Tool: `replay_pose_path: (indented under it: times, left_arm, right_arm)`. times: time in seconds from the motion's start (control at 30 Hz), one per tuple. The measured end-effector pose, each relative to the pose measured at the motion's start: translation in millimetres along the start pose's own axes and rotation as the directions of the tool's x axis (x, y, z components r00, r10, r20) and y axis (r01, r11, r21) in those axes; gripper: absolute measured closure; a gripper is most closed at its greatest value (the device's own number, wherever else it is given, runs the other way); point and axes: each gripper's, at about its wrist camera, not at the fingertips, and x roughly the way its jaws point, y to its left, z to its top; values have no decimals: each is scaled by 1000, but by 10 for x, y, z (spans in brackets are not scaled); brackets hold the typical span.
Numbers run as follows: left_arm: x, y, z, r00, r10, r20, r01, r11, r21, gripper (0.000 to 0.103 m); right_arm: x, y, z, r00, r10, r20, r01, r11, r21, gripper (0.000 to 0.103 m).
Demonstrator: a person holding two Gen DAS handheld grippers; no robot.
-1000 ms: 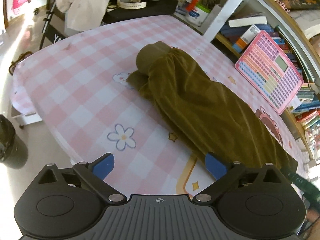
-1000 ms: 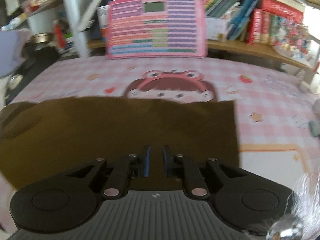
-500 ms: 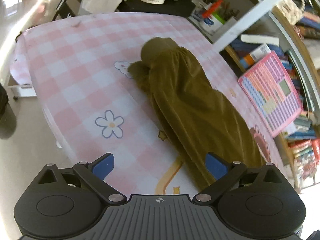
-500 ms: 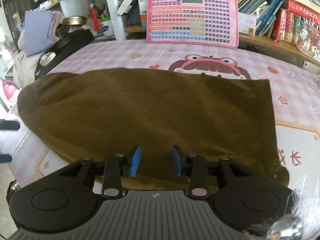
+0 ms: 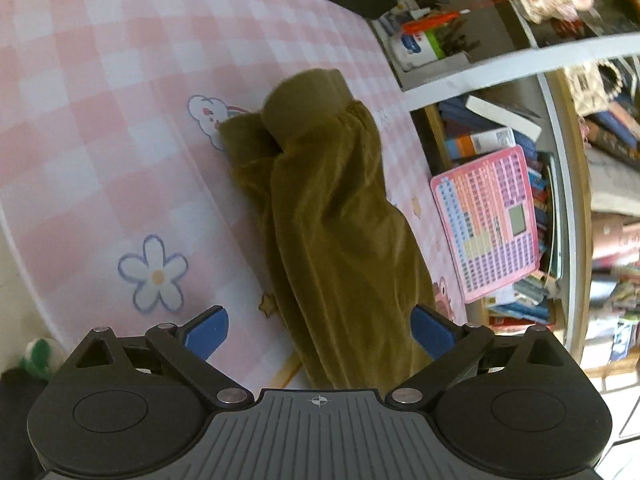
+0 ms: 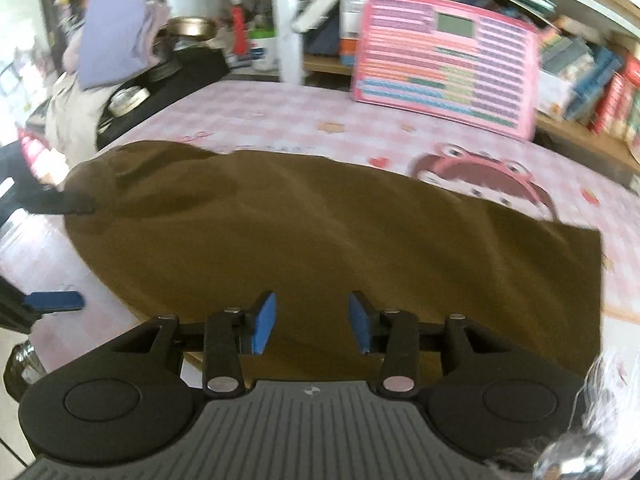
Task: Fold clothes
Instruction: 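Open both grippers and lay the folded trousers on the mat, then grasp the end of the brown trouser strip with the left gripper and lift it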
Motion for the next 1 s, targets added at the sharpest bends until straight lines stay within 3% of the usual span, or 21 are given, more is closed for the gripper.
replay_pose_path:
  times: [0.17, 0.27, 0.37, 0.53, 0.73, 0.9, 1.0]
  left_arm:
    - [73, 75, 188, 999, -35, 20, 36, 999, -32, 6]
    - [126, 70, 301, 999, -36, 38, 38, 998, -48, 12]
    - [182, 67, 352, 998, -35, 59, 39, 996, -75, 25]
    - [297, 136, 422, 997, -36, 70, 45, 992, -122, 66]
    - [391, 140, 445, 998, -38, 56, 44, 992, -116, 85]
    - [288, -9, 445, 994, -93, 53, 93, 996, 17, 89]
    - [277, -28, 465, 995, -95, 44, 92, 994, 57, 89]
  right_arm:
    - [217, 351, 125, 1000, -10, -10, 9, 998, -58, 64]
    - [347, 482, 186, 999, -36, -23, 34, 996, -82, 64]
    - [494, 569, 186, 996, -58, -68, 51, 994, -99, 65]
    - [521, 637, 154, 994, -71, -78, 60, 990, -130, 65]
    - [517, 628, 127, 994, -66, -92, 54, 991, -123, 65]
    - [469, 586, 175, 995, -49, -92, 42, 996, -77, 67]
    - [479, 501, 375, 996, -82, -33, 81, 996, -43, 66]
